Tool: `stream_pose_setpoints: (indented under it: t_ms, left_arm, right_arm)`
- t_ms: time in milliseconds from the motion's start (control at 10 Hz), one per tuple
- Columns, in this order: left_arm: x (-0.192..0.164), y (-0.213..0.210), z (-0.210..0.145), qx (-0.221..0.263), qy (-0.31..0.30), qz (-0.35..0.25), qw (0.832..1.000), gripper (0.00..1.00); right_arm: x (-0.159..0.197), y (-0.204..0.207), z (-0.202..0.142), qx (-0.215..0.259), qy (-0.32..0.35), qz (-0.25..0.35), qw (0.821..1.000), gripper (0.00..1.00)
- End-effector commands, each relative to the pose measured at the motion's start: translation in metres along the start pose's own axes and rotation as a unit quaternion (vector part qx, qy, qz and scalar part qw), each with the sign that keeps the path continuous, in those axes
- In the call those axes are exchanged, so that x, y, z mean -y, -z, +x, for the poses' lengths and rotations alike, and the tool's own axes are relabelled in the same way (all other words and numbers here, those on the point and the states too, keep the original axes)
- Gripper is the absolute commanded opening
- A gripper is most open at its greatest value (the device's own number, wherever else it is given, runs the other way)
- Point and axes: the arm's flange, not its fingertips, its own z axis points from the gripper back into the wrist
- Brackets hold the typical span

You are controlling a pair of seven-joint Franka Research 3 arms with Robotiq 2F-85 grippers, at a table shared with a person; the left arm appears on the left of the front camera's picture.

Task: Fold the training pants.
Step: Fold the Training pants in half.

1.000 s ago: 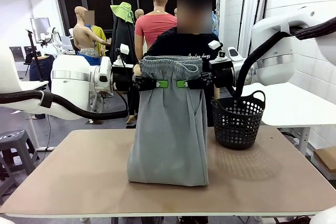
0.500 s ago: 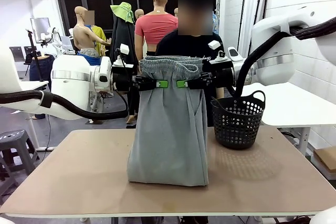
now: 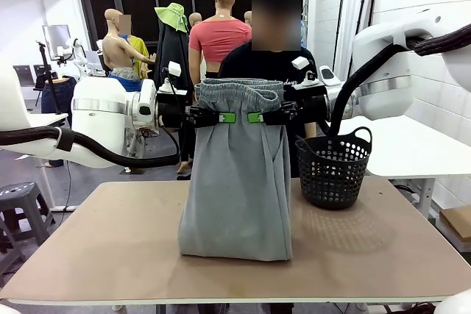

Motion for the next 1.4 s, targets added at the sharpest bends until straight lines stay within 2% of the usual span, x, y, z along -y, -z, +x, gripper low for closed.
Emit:
stream_pose_setpoints:
  t_ms: [0, 1300]
  left_arm:
    - [-0.0006, 0.0007, 0.0037, 0.010, 0.009, 0.004, 1.000, 0.00]
    - [-0.0006, 0.0007, 0.0037, 0.010, 0.009, 0.004, 1.000, 0.00]
  right_arm:
    - [-0.0018, 0.0005, 0.0017, 0.016, 0.008, 0.003, 1.000, 0.00]
    - [-0.0018, 0.0005, 0.0017, 0.016, 0.008, 0.003, 1.000, 0.00]
